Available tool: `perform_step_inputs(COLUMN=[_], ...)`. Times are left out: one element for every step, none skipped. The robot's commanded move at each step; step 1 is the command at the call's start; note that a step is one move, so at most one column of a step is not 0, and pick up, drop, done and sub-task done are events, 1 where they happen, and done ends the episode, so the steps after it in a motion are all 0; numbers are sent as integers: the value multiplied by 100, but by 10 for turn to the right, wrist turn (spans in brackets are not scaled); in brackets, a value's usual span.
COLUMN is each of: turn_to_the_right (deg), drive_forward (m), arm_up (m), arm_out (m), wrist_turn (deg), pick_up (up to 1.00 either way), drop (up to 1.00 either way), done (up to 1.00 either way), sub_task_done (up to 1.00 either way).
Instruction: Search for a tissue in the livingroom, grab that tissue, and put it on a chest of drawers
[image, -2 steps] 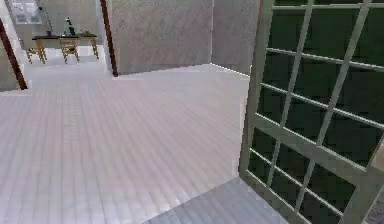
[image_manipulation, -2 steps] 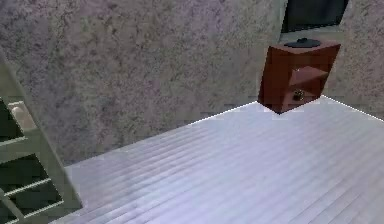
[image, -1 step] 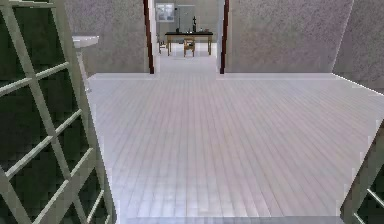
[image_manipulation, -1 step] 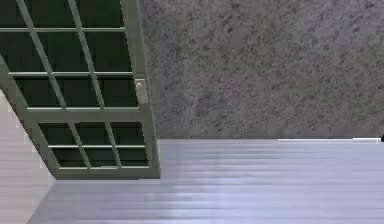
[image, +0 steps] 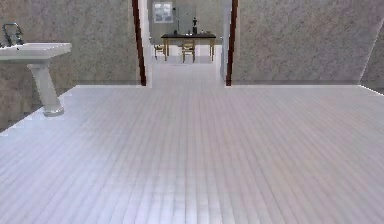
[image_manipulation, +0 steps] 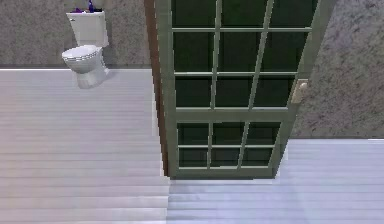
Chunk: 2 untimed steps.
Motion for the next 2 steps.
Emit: perform_step_inputs(turn_to_the_right=[0, -30], drive_forward=[50, 0], arm_up=[0, 0], arm_out=[0, 0], wrist_turn=[0, 0], pick_up=[0, 0], drop=[0, 0], done=[0, 0], sub_task_done=[0, 0])
